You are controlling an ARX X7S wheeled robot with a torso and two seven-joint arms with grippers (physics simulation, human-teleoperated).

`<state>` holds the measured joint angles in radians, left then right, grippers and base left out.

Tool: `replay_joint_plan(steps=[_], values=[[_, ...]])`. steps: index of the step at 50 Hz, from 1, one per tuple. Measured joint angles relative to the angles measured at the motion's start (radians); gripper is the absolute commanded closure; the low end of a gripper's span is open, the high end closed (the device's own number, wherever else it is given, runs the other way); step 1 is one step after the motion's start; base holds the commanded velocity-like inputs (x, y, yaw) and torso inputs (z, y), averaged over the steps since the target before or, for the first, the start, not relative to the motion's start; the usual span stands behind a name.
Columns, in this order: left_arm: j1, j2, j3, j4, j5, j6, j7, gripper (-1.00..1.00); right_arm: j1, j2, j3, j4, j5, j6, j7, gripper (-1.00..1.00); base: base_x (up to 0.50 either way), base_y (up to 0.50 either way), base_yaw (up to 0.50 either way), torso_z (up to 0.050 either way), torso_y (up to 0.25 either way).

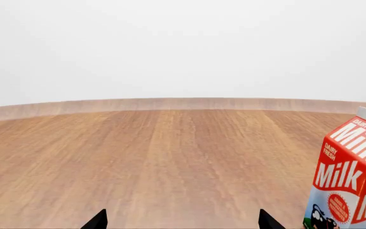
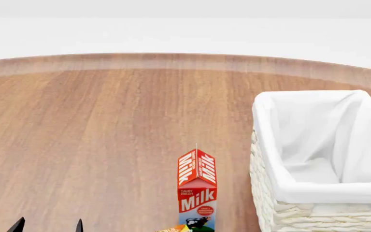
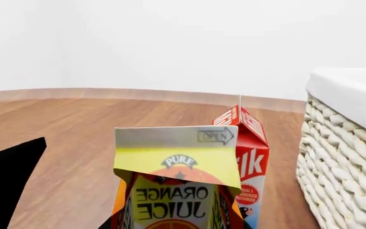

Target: Pick up the orange juice, and put it in the basket.

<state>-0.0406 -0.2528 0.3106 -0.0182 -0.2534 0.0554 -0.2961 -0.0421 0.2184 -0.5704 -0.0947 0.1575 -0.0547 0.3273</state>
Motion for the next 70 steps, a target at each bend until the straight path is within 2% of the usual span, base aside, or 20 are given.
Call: replay_joint_plan(steps=[38, 70], values=[[-0.003, -0.010, 0.013, -0.001, -0.010, 0.004, -0.011, -1.00, -0.001, 0.043, -0.012, -0.227, -0.013, 0.127, 0.048, 1.00, 0.00, 0.00, 0.00, 0.000, 0.001], [-0.006, -0.017, 0.023, -0.003, -0.017, 0.008, -0.020, -1.00, 0.089, 0.066, 0.050, -0.463, 0.015, 0.344, 0.098, 1.00, 0.00, 0.00, 0.00, 0.000, 0.001]])
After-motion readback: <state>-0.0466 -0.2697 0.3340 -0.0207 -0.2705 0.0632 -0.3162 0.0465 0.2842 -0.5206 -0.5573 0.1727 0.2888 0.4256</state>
